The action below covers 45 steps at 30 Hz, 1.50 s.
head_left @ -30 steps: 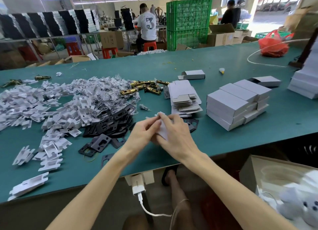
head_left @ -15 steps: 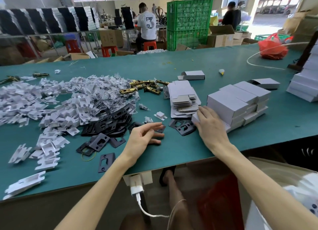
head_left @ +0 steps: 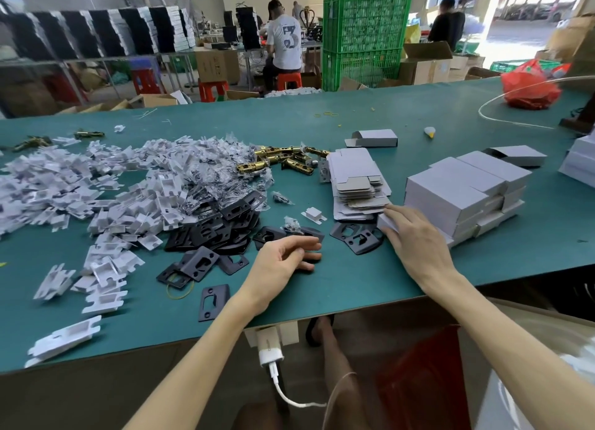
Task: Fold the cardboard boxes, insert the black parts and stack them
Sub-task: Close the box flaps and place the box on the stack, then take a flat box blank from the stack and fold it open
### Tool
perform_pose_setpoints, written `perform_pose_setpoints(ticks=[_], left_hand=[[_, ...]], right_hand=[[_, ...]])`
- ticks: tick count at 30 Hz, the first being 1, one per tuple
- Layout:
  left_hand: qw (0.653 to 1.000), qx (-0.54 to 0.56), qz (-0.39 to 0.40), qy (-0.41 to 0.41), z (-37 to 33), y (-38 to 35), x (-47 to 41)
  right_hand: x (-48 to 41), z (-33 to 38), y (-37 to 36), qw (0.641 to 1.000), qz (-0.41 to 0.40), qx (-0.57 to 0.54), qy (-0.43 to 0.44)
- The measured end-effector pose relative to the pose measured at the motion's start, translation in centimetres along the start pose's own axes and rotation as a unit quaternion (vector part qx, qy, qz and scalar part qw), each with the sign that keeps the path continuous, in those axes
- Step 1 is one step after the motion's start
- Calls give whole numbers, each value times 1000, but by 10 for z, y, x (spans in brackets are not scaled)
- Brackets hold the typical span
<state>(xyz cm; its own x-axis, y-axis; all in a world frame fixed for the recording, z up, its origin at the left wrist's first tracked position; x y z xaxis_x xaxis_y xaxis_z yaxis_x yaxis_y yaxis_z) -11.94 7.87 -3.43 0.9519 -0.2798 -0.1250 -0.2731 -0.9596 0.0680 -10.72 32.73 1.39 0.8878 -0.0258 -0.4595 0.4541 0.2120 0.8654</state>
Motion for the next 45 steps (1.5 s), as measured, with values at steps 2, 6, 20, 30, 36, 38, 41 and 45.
perform_pose_setpoints(ticks=[2, 6, 20, 30, 36, 38, 41, 45], left_hand=[[1000, -8, 3, -1, 1, 0, 0], [1000, -21, 6, -4, 1, 0, 0], [1000, -24, 2, -8, 0, -1, -2], [1000, -3, -2, 4, 0, -1, -1], [1000, 4, -5, 5, -1, -1, -2], [1000, 8, -9, 6, 0, -1, -2], [1000, 8, -11, 8, 0, -1, -3], [1000, 8, -13, 12, 1, -2, -3]], right_hand=[[1, -3, 1, 1000, -4, 1, -2], [-2, -13, 2, 1000, -3, -1, -16], [-43, -54, -4, 992, 62, 74, -81], [-89, 32, -37, 980, 183, 50, 59], [-99, 37, -51, 980, 174, 74, 59], [-97, 36, -50, 984, 144, 83, 70], [-92, 37, -41, 988, 106, 84, 79], [-85, 41, -28, 990, 75, 92, 74]])
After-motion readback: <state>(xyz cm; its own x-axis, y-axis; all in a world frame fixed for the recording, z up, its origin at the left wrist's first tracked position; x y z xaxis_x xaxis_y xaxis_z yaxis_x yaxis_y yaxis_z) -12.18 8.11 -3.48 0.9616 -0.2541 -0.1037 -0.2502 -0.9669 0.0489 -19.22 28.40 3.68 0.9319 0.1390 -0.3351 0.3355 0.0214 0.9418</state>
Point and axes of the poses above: each hand's wrist, its own x-axis away from the middle knuckle, its own y-axis out of the back of the hand, z = x × y, the point moved 8 cm from there along -x, towards the middle knuckle, and after that the axes turned 4 degrees about x, right-handed, at the moved point
